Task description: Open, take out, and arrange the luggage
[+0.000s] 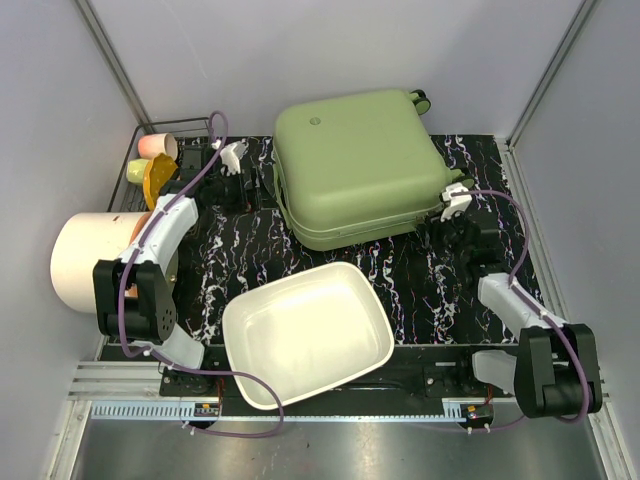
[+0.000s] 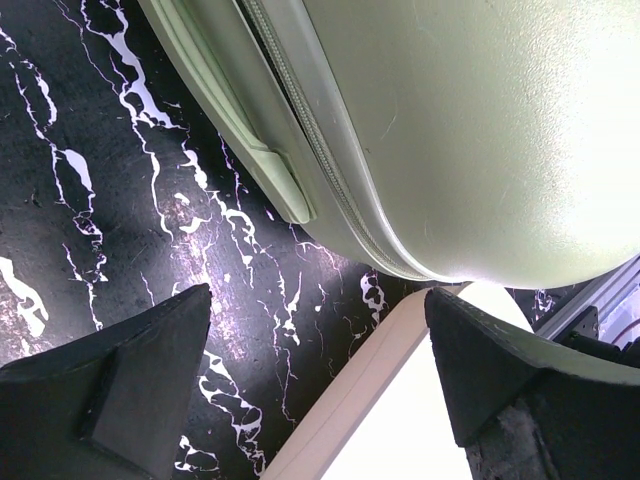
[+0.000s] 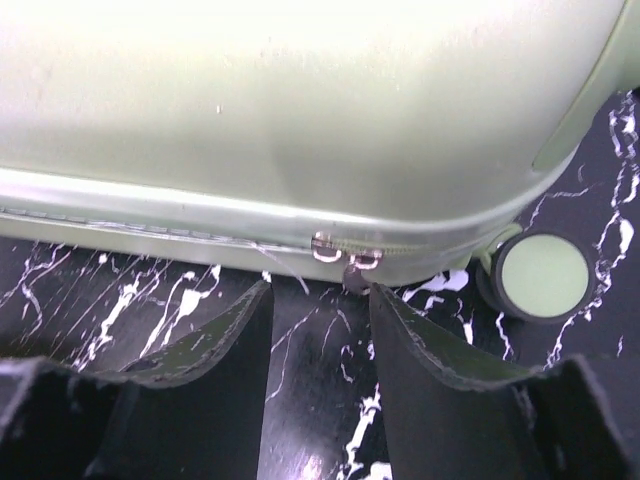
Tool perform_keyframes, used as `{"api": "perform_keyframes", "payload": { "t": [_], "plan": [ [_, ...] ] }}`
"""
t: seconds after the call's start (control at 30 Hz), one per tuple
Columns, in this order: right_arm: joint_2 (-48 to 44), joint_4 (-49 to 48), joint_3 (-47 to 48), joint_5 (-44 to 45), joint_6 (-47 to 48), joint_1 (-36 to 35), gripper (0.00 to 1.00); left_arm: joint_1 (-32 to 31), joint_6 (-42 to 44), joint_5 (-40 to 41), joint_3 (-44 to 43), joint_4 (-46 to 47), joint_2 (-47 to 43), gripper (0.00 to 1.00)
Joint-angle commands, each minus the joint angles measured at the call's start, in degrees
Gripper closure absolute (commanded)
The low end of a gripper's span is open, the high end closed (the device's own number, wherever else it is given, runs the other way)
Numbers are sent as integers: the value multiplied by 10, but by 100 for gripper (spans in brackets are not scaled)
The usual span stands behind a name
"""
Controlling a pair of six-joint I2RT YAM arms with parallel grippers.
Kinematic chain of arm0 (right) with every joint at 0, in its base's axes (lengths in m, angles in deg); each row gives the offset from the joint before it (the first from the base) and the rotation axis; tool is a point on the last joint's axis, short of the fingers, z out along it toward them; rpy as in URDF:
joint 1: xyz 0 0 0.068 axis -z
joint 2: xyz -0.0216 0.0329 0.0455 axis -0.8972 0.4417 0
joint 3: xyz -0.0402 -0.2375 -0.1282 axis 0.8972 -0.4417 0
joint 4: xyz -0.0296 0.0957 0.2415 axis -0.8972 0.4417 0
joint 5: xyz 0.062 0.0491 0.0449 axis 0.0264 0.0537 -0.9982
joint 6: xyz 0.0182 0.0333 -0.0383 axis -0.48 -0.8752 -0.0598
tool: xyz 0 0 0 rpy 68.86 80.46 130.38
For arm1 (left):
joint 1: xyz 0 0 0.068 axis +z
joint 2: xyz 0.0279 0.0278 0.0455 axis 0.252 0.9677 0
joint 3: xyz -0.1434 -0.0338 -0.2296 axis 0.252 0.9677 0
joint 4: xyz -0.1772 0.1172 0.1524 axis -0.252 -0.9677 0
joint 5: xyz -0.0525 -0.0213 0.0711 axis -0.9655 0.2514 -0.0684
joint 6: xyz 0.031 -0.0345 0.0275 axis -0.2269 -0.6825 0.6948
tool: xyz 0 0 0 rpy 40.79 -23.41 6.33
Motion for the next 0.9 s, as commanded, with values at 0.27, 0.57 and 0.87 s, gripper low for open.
{"api": "perform_keyframes", "payload": {
  "t": [0.27, 0.57, 0.87],
  "plan": [
    [81, -116, 17, 175, 8, -59, 51, 5, -19, -1, -12, 34, 10, 9],
    [86, -132, -7, 168, 58, -61, 61, 4, -18, -2, -28, 32, 30, 11],
    [85, -135, 2, 168, 79, -60, 100, 5, -23, -6, -45, 32, 54, 11]
  ]
}}
